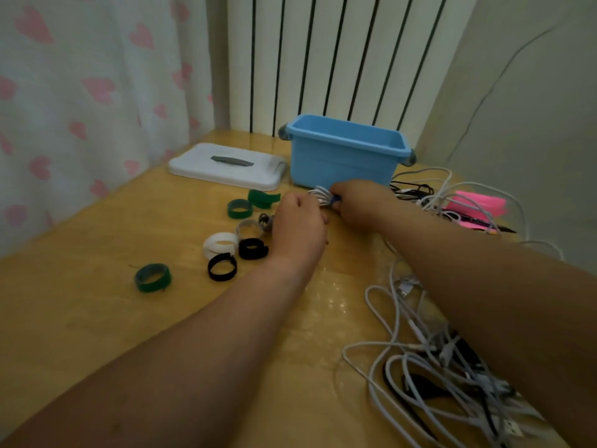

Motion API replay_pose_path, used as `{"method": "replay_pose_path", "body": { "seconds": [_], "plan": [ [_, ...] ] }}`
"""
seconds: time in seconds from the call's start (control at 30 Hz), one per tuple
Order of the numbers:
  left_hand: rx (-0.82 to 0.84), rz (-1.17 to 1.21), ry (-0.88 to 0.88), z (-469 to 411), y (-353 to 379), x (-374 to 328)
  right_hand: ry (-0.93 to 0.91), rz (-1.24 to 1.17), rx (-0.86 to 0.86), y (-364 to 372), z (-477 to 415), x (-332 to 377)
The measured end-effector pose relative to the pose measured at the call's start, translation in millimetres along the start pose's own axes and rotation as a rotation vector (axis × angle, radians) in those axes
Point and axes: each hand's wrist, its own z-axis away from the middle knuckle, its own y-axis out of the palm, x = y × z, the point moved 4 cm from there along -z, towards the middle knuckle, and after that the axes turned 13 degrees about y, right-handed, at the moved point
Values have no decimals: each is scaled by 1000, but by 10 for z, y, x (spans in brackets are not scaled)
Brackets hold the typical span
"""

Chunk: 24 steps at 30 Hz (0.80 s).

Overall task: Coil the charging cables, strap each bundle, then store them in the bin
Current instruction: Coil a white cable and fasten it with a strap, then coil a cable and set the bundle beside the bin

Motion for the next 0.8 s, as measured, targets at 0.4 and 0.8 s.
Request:
{"method": "replay_pose_path", "body": {
  "seconds": [0.4, 0.8],
  "plan": [
    [54, -74, 39, 37, 16, -47, 34, -201, -72, -278, 608, -508],
    [426, -397, 297, 572, 52, -375, 59, -604, -314, -400, 1939, -1054]
  ]
}}
